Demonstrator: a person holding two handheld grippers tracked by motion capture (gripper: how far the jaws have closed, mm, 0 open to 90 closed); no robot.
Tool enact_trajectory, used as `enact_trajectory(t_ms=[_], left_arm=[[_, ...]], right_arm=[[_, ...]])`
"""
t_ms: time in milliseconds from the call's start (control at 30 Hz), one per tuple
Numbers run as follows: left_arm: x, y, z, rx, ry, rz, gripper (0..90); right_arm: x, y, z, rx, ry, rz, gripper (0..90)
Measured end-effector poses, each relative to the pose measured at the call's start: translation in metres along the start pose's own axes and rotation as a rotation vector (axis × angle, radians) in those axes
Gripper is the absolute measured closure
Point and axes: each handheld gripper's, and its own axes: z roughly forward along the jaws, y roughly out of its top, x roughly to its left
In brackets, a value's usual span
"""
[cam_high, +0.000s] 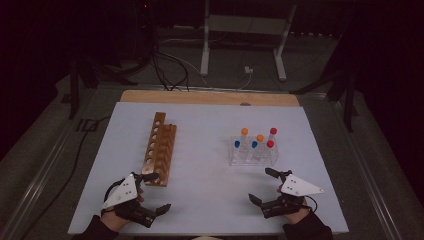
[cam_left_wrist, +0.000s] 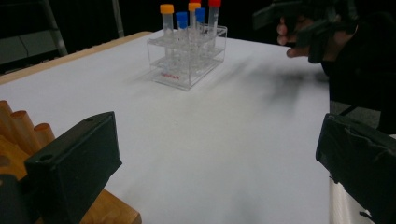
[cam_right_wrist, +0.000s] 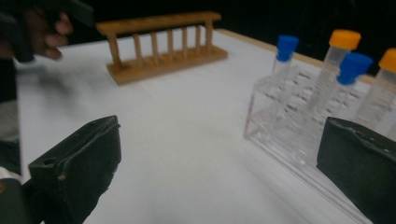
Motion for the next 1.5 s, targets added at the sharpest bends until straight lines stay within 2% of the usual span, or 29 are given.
enact_trajectory(t_ms=[133, 233, 400, 500, 700, 833, 1000, 1133, 1233, 1500], left_arm=[[-0.001, 0.0, 0.0, 0.006, -0.005, 0.004, 0.5], [-0.001, 0.0, 0.0, 0.001, -0.009, -0.001, 0.5], [0.0, 0.0, -0.001, -0.002, -0.01, -0.003, 0.4], [0.0, 0.0, -0.001, 0.003, -0.007, -0.002, 0.5], [0.0, 0.0, 0.0, 0.006, -0.002, -0.012, 0.5], [-0.001, 0.0, 0.0, 0.004, 0.0, -0.009, 0.5], [0.0, 0.001, 0.0, 0.001, -0.002, -0.008, 0.5], [0.0, 0.001, 0.0, 0.0, -0.003, -0.007, 0.5], [-0.001, 0.001, 0.0, 0.002, -0.002, -0.008, 0.5], [0.0, 0.001, -0.001, 0.0, -0.001, -0.01, 0.5]], right_arm=[[0.0, 0.0, 0.001, 0.019, 0.0, 0.001, 0.0], [0.0, 0.001, 0.001, 0.021, 0.025, 0.019, 0.0], [0.003, 0.001, 0.003, 0.046, 0.028, -0.003, 0.0], [0.005, 0.002, 0.004, 0.043, 0.028, -0.011, 0.0], [0.003, 0.002, 0.005, 0.065, -0.019, -0.026, 0.0], [0.006, 0.003, 0.005, 0.074, -0.01, -0.032, 0.0], [0.007, 0.01, 0.003, 0.062, -0.014, -0.006, 0.0], [0.008, 0.016, 0.001, 0.074, -0.031, -0.025, 0.0], [0.008, 0.022, 0.0, 0.066, -0.038, -0.004, 0.0], [0.01, 0.034, 0.0, 0.053, -0.069, 0.001, 0.0]])
